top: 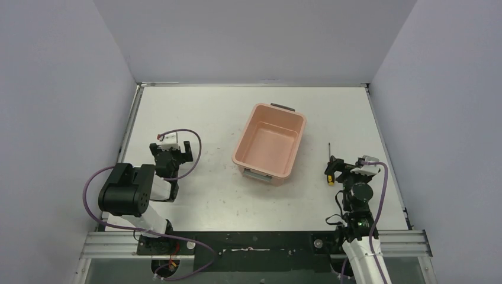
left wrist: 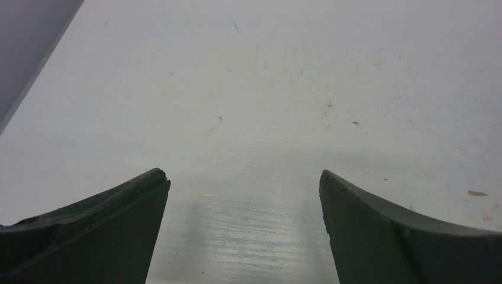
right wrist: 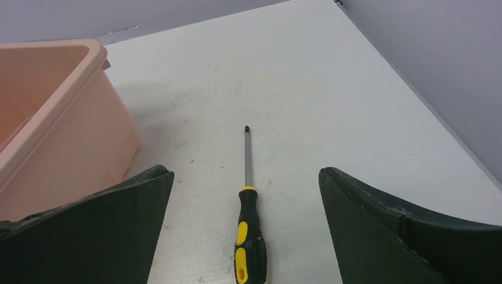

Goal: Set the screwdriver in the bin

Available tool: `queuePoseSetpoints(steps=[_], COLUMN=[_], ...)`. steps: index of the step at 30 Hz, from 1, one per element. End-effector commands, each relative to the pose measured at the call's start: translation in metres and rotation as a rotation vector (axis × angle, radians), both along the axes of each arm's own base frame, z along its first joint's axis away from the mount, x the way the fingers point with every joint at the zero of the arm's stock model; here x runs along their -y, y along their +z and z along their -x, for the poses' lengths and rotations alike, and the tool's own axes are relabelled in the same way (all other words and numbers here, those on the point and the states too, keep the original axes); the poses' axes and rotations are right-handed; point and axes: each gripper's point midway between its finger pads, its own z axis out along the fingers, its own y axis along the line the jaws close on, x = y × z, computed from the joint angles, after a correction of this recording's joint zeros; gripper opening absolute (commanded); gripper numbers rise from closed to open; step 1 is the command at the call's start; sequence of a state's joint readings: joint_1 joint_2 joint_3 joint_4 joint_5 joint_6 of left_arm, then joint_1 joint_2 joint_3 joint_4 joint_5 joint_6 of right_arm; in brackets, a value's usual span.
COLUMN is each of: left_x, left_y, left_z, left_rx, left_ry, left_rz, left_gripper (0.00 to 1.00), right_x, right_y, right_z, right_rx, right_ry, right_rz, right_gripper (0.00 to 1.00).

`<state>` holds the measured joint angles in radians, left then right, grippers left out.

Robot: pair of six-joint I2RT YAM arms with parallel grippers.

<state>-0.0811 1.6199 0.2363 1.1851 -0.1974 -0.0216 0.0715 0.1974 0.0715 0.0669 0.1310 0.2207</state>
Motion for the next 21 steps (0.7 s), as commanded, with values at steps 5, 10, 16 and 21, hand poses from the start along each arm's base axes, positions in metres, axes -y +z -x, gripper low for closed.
queuePoseSetpoints(steps=[5,10,16,21], left_x=[0.0,0.0,0.0,0.0], left_y=[0.015,0.016,0.015,0.016], left_z=[-0.009,-0.009,-0.009,-0.009], left_rx=[0.053,0.055,0.054,0.055], left_ry=[-0.001,-0.001,0.0,-0.001], left_rz=[0.009,0.011,0.01,0.011], left_gripper=[0.97,0.97,0.97,0.97], right_x=[-0.004,0.003,-0.011,-0.014], right_y=[0.065,0.041,-0.009,-0.051], right_z=[-0.015,-0.033,-0.047,-0.04], right_rx=[0.064,-0.298,-0.726,-0.87], right_ry=[0.005,-0.089,-0.044,-0.037], right_rz=[-0.058,-0.104,-0.083,-0.09], right_gripper=[1.0,1.0,1.0,0.98])
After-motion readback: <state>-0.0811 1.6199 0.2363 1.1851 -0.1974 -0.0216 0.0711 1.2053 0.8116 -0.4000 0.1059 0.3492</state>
